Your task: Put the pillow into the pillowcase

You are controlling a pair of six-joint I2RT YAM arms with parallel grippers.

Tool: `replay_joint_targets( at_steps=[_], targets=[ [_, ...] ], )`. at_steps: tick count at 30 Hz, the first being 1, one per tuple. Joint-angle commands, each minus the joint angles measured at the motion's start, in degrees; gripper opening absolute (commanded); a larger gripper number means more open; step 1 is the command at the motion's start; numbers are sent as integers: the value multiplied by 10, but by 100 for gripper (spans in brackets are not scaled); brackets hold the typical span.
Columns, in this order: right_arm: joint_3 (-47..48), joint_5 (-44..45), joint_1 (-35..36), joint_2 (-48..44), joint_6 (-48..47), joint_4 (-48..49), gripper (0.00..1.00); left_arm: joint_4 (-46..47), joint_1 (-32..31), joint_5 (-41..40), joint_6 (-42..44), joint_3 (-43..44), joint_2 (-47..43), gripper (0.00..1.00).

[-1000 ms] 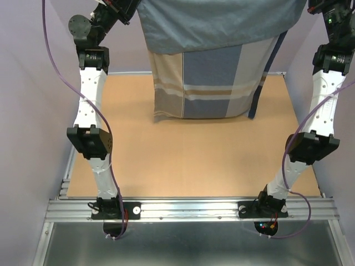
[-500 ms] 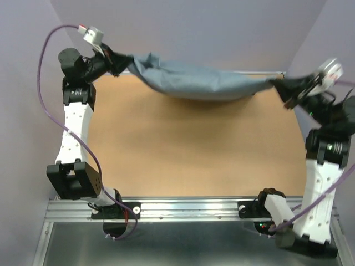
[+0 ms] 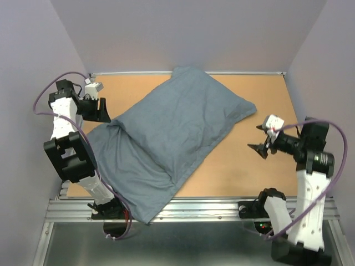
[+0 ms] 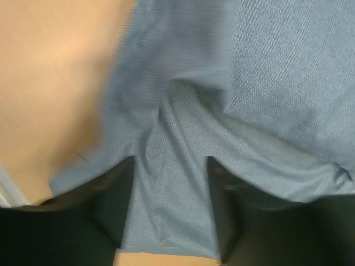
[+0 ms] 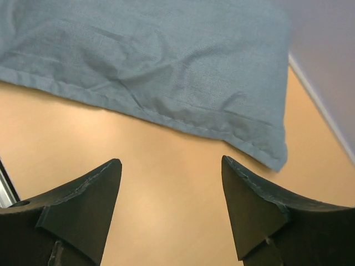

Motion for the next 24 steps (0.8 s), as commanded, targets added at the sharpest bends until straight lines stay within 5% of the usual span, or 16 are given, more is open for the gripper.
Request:
replay_joint_targets(
  at_steps=[1,4,9,16,24],
  targets=[
    [42,-73,-1,147,85,119,78,-2,-11,-28,11,60,-14,70],
    [54,-86,52,239,201,188,78,49,-11,-62,-25,54,-31,71],
    [34,128,212,332,340,342,80,78,-44,-55,-34,-1,-80,69],
    [130,248,265,447,422,407,88,174,-211,-93,-120,-107,-48,65],
    [254,313,291,659,431,494,88,244,-317,-109,-167,-62,88,56]
  ],
)
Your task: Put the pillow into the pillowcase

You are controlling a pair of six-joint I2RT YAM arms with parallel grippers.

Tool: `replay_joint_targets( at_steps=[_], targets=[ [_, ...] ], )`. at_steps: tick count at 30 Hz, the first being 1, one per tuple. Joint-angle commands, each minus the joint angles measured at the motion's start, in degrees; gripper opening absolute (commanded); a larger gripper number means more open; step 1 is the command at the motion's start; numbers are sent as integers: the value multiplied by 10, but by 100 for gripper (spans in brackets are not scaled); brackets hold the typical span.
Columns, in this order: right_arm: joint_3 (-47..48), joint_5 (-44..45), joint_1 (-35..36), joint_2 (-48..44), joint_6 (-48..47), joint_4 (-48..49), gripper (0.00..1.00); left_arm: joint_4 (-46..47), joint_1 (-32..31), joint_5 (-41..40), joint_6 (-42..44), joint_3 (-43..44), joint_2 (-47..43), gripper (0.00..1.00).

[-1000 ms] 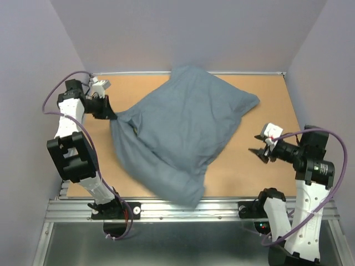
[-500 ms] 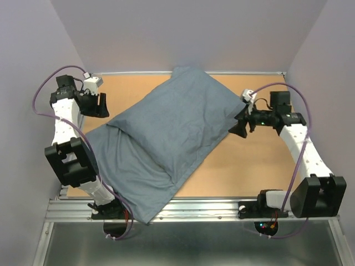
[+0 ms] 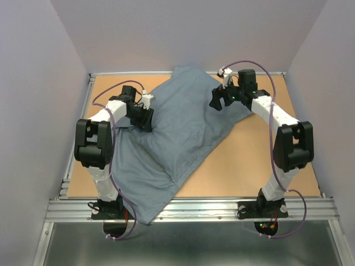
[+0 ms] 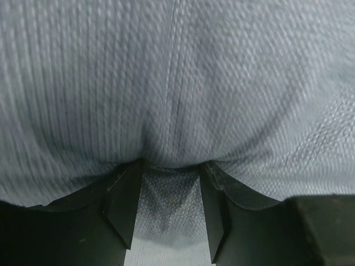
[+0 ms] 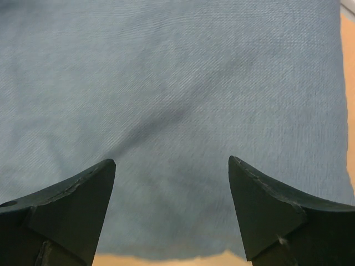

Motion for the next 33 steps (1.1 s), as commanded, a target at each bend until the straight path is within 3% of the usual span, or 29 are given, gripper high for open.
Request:
replay_joint_targets(
  at_steps=[1,5,9,14,17,19,22,26,29,33],
  targets=[
    [53,76,26,100,16,81,88,47,-36,-15,-34,57,63,56],
    [-9,143,37,125,-21,76,86,49,-72,-19,-36,144,137,56],
    [-28,174,42,132,-63,-113,81,35,-98,-11,-27,255,198,56],
    [-135,191,41,13,-73,-200,77,26,-121,32,-31,316,219,58],
    [-155,278,35,-23,-111,-209,76,37,-128,68,-51,277,183,57],
    [-150,291,13,-43,-144,-216,76,49,-127,78,-61,221,128,57],
    [-106,269,1,-56,-146,-260,86,82,-112,94,-86,138,20,62],
    [54,191,5,-55,-34,-284,94,161,-36,90,-172,18,-132,75],
    [153,180,26,-10,71,-285,95,172,6,64,-181,-44,-200,75],
    [176,245,103,22,89,-231,100,178,70,58,-194,-139,-238,76]
  ],
)
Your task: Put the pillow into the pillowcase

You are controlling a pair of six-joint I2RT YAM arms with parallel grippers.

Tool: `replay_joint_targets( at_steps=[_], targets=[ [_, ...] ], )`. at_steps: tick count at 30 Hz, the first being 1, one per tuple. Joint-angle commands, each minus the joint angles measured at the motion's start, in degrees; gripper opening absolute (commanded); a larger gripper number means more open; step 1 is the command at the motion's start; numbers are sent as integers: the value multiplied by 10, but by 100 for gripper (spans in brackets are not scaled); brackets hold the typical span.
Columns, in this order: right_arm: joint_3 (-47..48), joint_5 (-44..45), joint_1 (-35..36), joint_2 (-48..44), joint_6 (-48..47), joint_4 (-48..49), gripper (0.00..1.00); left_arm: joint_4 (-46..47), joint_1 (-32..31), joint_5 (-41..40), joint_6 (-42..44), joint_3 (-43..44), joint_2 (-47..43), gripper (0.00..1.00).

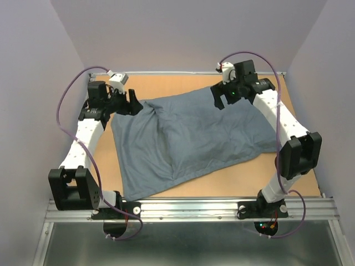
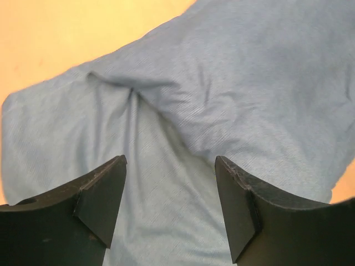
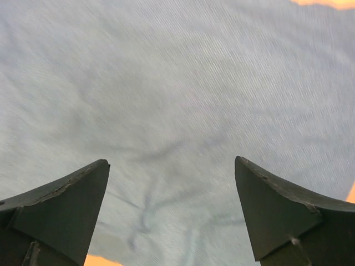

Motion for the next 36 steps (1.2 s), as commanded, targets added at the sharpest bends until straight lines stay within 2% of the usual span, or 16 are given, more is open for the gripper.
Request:
replay_joint_targets(
  at_steps=[1,3,5,7,9,13,14,16,21,28,34,36],
  targets=[
    [48,41,82,40,74,25,100,13,47,-3,-37,-89,-5,75],
    [63,118,120,68,109,50,100,19,71,24,-37,-116,-12,75],
    [95,194,189,87,130,61,100,39,97,32,-61,-145,-29,74],
    [129,214,255,116,132,69,100,41,99,21,-73,-156,-38,73],
    [152,254,321,151,126,78,100,43,100,11,-93,-162,-36,71],
    [179,358,411,217,75,102,100,44,100,-4,-107,-161,-15,69],
    [177,407,424,232,65,118,100,46,99,-3,-109,-160,-12,69],
    [181,427,444,258,59,124,100,51,99,4,-110,-159,-4,68],
    [151,524,451,288,47,184,100,74,99,10,-118,-170,-7,68],
    [121,548,447,319,49,207,100,108,99,-15,-120,-205,-24,68],
    [92,492,423,339,101,156,98,120,100,-21,-128,-207,-12,68],
    [91,451,412,339,110,131,89,121,100,-28,-129,-208,-7,68]
  ],
)
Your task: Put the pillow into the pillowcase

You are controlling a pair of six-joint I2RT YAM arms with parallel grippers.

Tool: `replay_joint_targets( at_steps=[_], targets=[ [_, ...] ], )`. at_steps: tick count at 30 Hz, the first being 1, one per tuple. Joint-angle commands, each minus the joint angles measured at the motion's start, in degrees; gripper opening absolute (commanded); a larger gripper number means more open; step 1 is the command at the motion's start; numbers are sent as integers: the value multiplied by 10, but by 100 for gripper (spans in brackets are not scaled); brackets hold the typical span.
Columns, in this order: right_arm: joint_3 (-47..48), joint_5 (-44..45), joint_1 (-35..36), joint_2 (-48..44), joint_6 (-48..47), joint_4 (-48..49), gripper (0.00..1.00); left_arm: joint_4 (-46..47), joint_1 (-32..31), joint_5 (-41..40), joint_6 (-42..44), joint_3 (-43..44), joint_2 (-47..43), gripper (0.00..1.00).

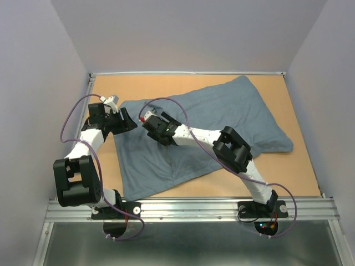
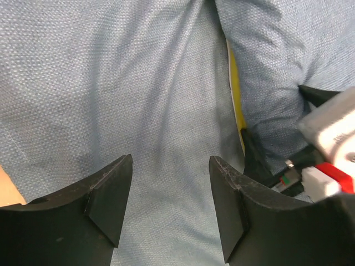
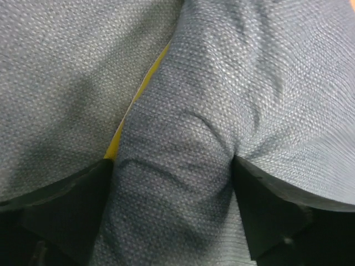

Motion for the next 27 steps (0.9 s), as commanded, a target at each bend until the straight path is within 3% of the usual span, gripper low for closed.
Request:
replay_joint_targets(
  at_steps=[1,2,3,4,5,6,7,11,16,19,23,27],
  targets=[
    [-10,-59,-30,11,44,-43,82,27,-1,-14,-4,-1,-1,68],
    [-7,-69,-36,7,44,-47,72,27,-2,-18,-3,-2,1,68],
    [6,-93,-41,3,45,-59,54,27,-1,-26,-3,-3,4,67],
    [13,-108,-46,-5,48,-63,43,28,-1,-35,-2,-4,7,66],
    [29,-155,-56,-27,52,-77,19,28,-2,-51,1,-6,8,63],
    [34,-170,-59,-46,56,-81,6,27,-1,-55,5,-6,11,61],
    [36,-189,-61,-64,59,-82,1,27,-1,-56,16,-7,17,59],
    [32,-312,-88,-145,83,-83,1,27,-2,-66,22,-6,36,48],
    [-23,-371,-128,-182,102,-83,1,41,-1,-1,37,-2,21,47],
    [-36,-398,-130,-179,126,-76,1,79,-15,0,37,-11,-46,47],
    [-22,-413,-134,-162,150,-70,1,82,-107,0,37,-5,-92,47],
    [-4,-410,-141,-161,157,-70,1,92,-199,0,37,-6,-59,47]
  ],
)
